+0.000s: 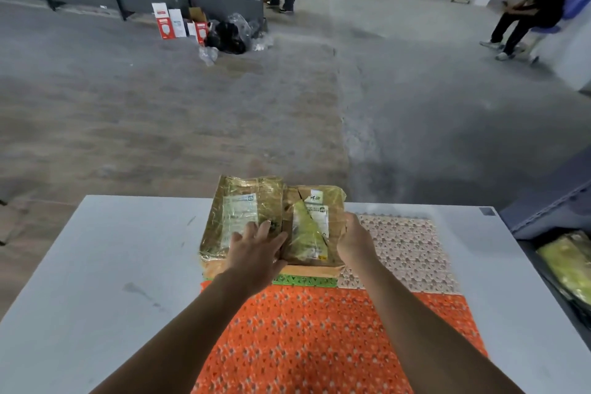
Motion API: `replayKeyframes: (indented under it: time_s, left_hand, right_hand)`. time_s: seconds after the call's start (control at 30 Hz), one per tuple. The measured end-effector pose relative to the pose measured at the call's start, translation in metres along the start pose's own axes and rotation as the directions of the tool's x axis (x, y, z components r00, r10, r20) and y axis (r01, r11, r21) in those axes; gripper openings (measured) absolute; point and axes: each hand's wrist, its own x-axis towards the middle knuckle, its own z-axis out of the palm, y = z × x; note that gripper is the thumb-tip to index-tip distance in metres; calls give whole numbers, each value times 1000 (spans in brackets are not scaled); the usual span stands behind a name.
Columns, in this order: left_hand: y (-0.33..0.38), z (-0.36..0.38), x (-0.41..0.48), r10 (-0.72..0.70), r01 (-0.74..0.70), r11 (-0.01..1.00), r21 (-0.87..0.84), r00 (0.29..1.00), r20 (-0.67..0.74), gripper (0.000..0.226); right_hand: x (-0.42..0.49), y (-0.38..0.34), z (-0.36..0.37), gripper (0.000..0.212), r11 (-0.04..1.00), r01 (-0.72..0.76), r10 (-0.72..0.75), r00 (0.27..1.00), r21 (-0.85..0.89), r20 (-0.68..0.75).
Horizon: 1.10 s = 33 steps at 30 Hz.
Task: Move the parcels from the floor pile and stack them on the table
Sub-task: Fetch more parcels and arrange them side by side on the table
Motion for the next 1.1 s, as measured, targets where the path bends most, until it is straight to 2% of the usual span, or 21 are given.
replayKeyframes:
  time_s: [0.1, 0.17, 0.23, 0.3, 0.33, 0.43, 0.53, 0.6, 0.7, 0.77, 0.83, 0.93, 1.0, 1.1]
  left_hand:
    - [6, 1, 1, 5, -5, 999, 45, 1000, 6, 56]
    - [7, 0, 1, 9, -9, 998, 54, 1000, 6, 54]
    - [6, -1, 2, 18, -18, 999, 49, 1000, 1, 53]
    - [3, -1, 3, 25, -25, 999, 33, 1000, -4, 55]
    - [3, 0, 3, 24, -24, 1000, 20, 1000, -8, 58]
    - [3, 0, 3, 16, -16, 1000, -21, 1000, -17, 70]
    - [-1, -2, 2, -2, 0, 998, -70, 1000, -19, 85]
    - [-6, -4, 0, -1, -1, 994, -109, 1000, -19, 91]
    - [-11, -3, -3, 16, -17, 991, -135, 1000, -13, 82]
    - [-12, -2, -4, 25, -28, 990, -140, 1000, -18, 81]
    - [-10, -2, -3, 29, -32, 992, -122, 999, -23, 80]
    - [-7, -1, -3, 23, -27, 996, -90, 999, -41, 80]
    - [-7, -1, -2, 12, -17, 996, -85, 998, -55, 77]
    - [-7, 0, -1, 10, -15, 996, -83, 998, -68, 73]
  right_hand:
    - [5, 6, 0, 65, 999, 32, -29, 996, -37, 86]
    - [6, 9, 2, 66, 1000, 16, -15, 996, -10, 84]
    - [4, 8, 1, 54, 1000, -10, 9, 998, 3, 62]
    - [2, -1, -6, 33, 1000, -15, 16, 1000, -18, 18]
    - [1, -7, -9, 30, 999, -5, 3, 1000, -52, -28]
    - [-4, -29, -14, 39, 988, 106, -123, 979, -112, -160]
    - [-17, -53, -7, 16, 957, 247, -261, 962, -149, -78]
    - [-25, -61, -1, 19, 921, 350, -355, 935, -169, -2]
    - [-28, -60, 5, 25, 879, 430, -444, 895, -206, -28]
    - [-24, -52, 6, 35, 901, 334, -372, 923, -276, -98]
    - [-19, -40, 4, 46, 951, 156, -192, 975, -266, -114]
    - [-20, -28, 5, 49, 1000, -13, 14, 994, -7, 111]
    - [-23, -26, 8, 40, 998, -44, 33, 979, 50, 199]
    - [-21, -29, 10, 34, 995, -13, -2, 989, 100, 150]
